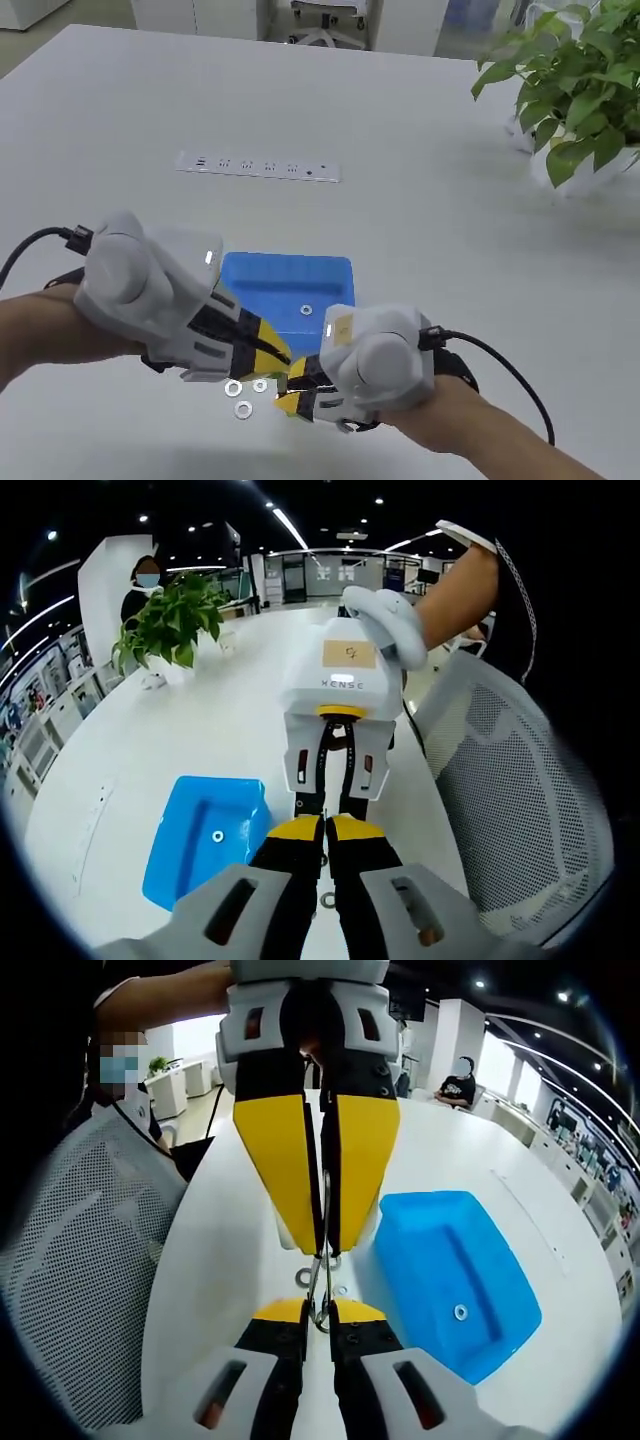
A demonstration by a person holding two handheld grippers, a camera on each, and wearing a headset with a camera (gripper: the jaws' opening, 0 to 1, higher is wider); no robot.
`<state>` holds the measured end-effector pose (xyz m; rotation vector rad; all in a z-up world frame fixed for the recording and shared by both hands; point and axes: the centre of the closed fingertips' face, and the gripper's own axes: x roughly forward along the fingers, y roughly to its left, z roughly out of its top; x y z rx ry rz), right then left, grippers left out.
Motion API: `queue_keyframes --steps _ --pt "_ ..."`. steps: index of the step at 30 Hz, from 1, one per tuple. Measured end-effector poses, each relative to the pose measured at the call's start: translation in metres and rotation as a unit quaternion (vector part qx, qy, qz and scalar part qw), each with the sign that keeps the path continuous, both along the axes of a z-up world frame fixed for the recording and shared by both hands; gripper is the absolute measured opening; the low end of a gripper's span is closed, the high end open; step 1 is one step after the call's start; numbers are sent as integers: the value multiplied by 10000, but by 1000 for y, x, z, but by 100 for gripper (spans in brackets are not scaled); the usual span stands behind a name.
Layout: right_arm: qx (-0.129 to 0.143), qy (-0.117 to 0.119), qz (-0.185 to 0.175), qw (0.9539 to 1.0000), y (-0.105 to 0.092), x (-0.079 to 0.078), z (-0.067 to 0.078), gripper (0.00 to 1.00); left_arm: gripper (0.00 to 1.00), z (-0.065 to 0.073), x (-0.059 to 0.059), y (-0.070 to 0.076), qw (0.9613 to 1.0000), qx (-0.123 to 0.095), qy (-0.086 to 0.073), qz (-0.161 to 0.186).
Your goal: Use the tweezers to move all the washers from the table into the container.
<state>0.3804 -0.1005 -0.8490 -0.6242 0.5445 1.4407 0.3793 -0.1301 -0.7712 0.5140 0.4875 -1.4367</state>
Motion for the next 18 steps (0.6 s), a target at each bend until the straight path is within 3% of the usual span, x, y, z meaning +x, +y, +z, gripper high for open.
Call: queue_keyframes --steps 18 --pt "56 -169 -30 9998 4 8 27 10 6 27 4 1 9998 -21 -186 56"
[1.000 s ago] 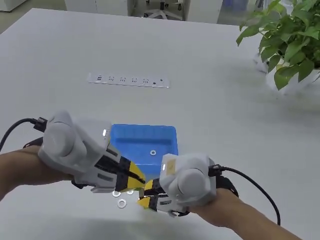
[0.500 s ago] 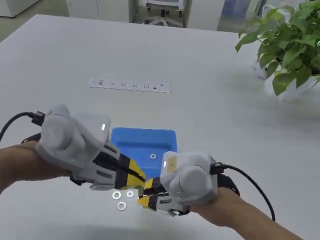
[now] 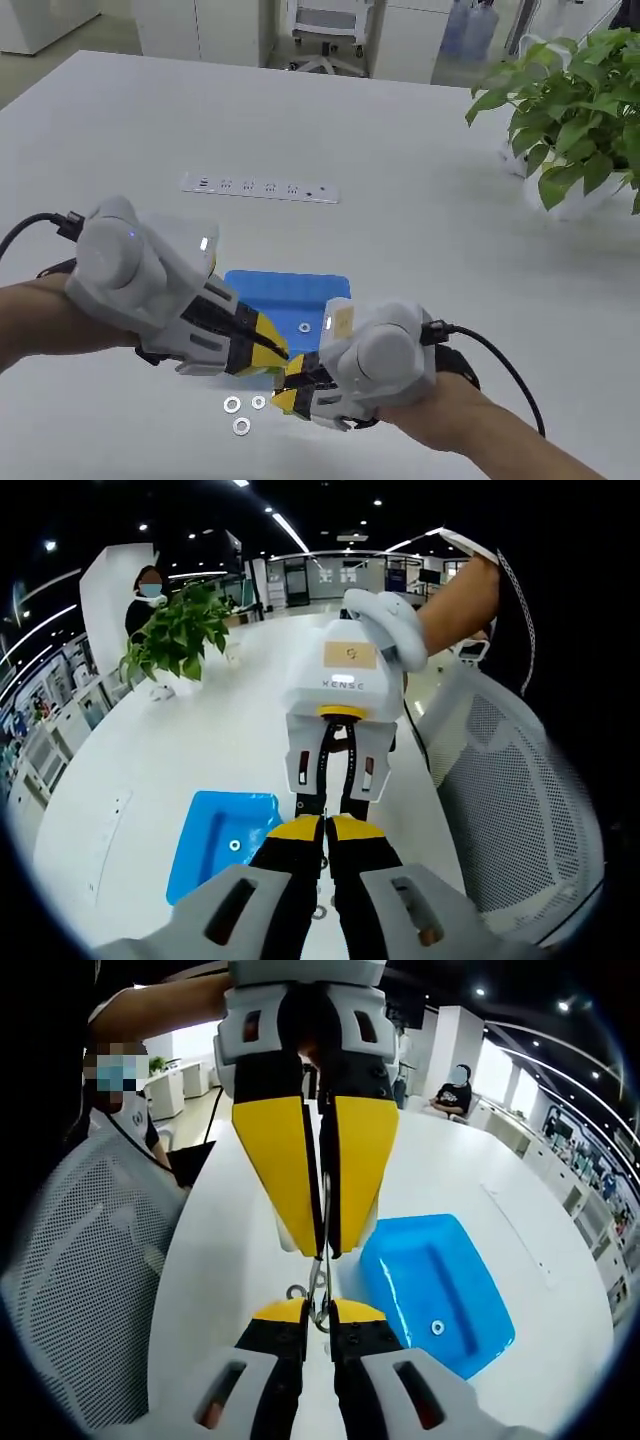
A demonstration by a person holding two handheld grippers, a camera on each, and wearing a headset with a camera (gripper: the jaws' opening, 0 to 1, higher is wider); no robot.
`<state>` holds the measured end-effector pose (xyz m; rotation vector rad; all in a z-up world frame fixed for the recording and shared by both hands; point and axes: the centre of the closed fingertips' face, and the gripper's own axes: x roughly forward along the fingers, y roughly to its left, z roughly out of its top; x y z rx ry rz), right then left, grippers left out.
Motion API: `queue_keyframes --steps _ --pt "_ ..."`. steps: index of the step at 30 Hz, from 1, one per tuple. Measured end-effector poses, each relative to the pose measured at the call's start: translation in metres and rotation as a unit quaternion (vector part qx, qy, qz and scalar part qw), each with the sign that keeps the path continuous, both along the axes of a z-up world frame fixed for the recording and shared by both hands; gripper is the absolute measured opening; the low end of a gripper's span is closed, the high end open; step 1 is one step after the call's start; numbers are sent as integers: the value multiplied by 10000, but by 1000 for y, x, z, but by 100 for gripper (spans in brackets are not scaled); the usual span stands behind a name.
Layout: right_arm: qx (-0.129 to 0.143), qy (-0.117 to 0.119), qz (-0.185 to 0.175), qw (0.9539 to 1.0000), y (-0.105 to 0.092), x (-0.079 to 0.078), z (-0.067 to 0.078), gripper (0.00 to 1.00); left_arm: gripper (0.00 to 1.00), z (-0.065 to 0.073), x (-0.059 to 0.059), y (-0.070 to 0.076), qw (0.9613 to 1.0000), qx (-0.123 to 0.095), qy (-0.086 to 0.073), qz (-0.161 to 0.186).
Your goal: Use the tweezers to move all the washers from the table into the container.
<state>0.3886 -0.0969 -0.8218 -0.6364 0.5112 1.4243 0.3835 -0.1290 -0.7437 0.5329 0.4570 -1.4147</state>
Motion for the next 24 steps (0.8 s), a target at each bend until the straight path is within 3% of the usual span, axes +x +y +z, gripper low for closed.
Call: queue_keyframes --steps 24 --pt "34 -323 -81 9994 -3 42 29 10 6 28 36 -6 9995 -5 -322 -46"
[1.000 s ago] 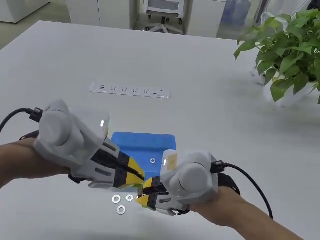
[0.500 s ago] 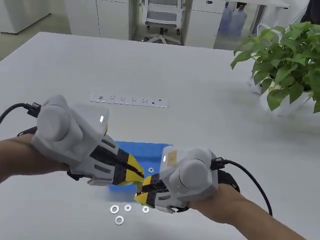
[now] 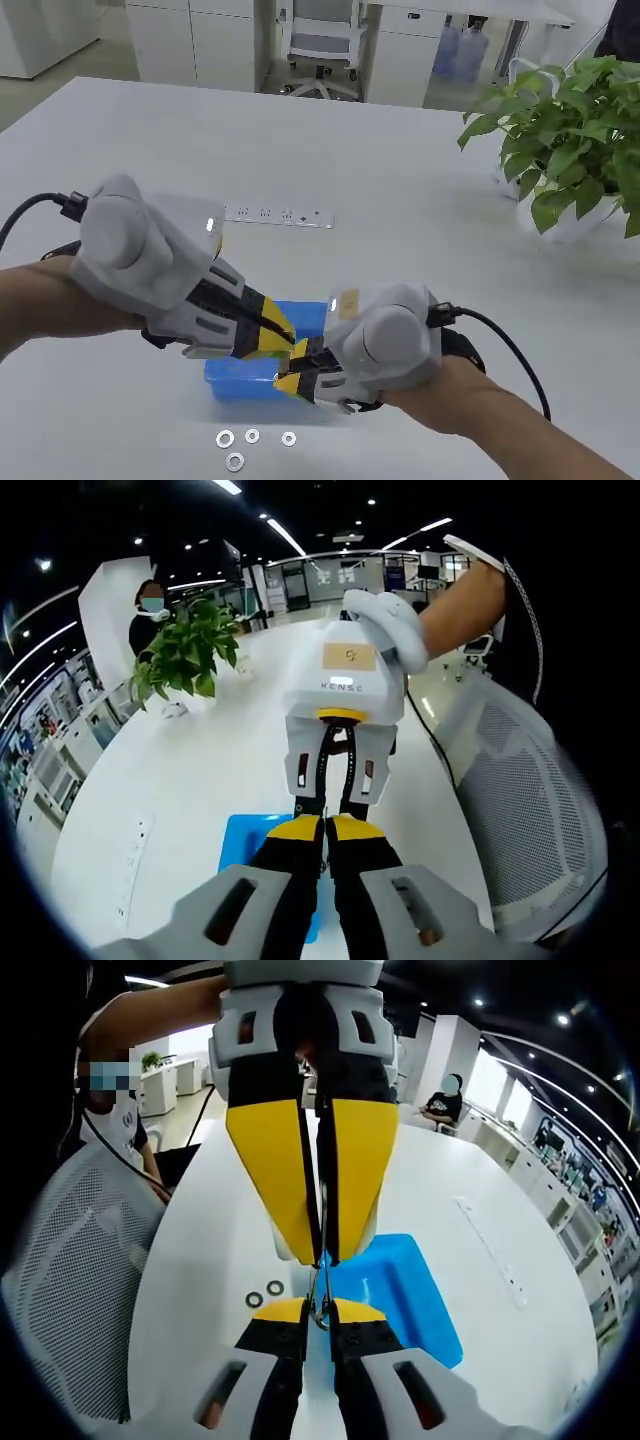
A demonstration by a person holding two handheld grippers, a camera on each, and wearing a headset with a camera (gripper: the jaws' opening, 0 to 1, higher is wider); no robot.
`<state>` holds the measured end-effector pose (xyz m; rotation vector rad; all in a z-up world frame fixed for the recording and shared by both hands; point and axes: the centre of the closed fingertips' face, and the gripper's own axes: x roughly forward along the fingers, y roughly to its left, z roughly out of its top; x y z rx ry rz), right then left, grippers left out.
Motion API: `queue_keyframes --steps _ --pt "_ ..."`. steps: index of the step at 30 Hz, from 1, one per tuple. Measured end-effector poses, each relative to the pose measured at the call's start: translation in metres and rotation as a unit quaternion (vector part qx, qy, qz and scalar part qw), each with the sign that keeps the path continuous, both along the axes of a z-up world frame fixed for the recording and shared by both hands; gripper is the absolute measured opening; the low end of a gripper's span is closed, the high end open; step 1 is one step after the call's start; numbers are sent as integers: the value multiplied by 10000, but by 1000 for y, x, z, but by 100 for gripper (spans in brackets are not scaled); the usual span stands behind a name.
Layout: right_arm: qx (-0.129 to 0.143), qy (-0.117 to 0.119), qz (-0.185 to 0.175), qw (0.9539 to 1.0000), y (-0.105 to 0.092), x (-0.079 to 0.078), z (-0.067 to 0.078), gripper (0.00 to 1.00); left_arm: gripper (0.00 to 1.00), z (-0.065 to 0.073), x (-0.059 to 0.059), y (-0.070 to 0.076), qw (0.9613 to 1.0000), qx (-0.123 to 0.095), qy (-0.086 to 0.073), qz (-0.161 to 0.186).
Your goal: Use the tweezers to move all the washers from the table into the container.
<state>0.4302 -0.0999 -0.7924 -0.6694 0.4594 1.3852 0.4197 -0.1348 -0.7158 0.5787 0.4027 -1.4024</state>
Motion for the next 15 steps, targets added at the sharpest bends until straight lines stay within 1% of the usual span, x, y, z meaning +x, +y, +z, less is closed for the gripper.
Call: queue_keyframes --steps 5,11,15 --pt "26 -1 -40 10000 1 10 1 10 6 1 9 0 10000 30 -38 -1" --pt "64 6 -97 9999 5 24 -1 10 6 -2 22 0 10000 50 -72 32" --pt "90 55 -126 9999 7 31 -4 10 6 -5 30 1 10000 49 -53 49"
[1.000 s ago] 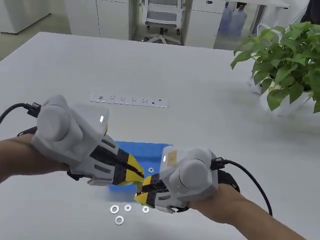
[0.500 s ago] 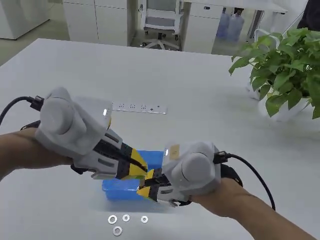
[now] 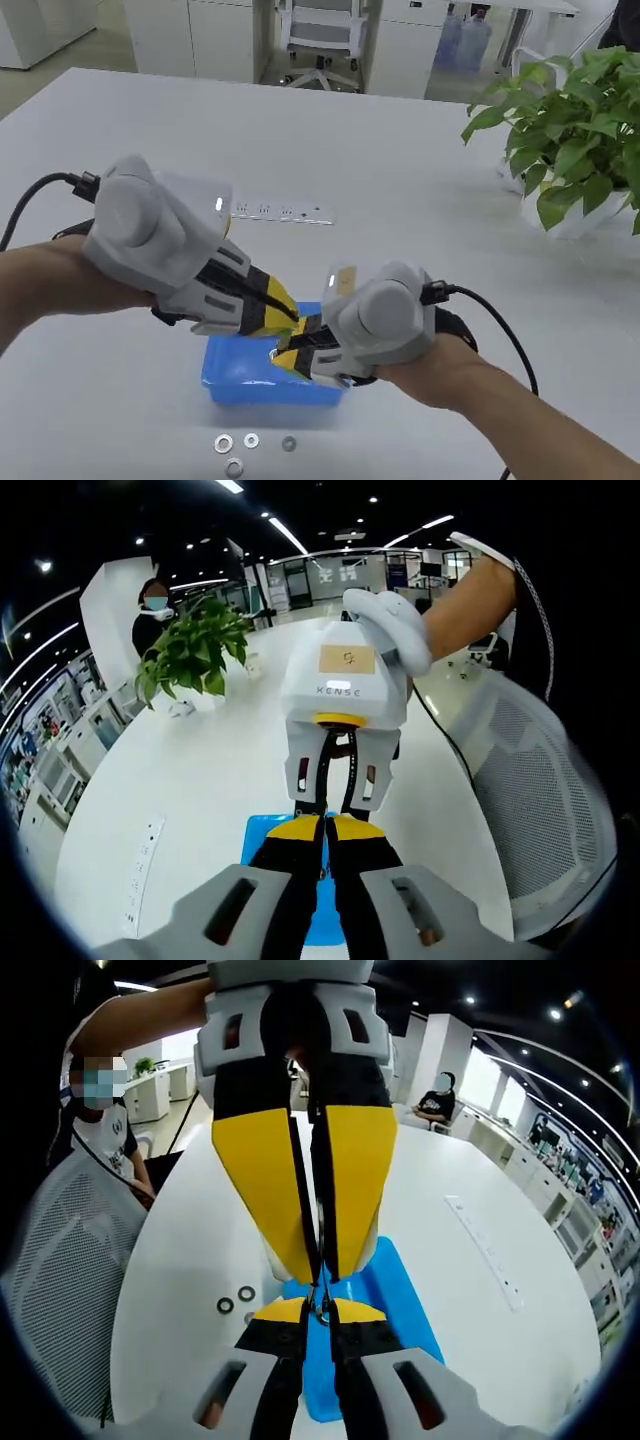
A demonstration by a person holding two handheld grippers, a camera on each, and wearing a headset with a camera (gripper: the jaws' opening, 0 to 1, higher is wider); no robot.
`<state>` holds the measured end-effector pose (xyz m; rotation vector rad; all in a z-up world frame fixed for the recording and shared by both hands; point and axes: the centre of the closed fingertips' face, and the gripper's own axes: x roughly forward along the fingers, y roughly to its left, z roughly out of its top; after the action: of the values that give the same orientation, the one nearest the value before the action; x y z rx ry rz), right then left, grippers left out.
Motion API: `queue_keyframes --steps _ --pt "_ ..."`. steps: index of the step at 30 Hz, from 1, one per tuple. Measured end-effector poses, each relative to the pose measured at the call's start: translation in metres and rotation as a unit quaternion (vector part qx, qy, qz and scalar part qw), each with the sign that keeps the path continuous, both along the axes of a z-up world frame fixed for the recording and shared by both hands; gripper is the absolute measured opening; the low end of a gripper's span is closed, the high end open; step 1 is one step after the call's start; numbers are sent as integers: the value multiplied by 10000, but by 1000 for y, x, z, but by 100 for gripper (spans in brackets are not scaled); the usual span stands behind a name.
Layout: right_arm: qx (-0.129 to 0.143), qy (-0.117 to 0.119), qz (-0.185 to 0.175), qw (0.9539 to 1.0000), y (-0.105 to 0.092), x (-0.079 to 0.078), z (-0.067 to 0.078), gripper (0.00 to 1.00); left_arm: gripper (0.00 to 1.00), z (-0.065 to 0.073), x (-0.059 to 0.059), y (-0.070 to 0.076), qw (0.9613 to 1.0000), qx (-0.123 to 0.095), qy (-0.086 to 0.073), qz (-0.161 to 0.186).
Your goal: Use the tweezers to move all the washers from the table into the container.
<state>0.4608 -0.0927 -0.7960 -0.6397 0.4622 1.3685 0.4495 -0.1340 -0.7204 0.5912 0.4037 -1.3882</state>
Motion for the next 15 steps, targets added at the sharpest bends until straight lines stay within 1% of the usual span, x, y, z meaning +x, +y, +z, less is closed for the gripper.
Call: queue_keyframes --steps 3,10,15 --pt "-3 30 -11 10000 0 3 -3 10 6 -3 4 1 10000 0 31 14" --pt "-39 128 -12 9999 1 11 -16 10 6 -15 12 2 9999 43 120 27" --pt "-73 179 -25 9998 1 19 -24 10 6 -24 21 2 9998 68 169 54"
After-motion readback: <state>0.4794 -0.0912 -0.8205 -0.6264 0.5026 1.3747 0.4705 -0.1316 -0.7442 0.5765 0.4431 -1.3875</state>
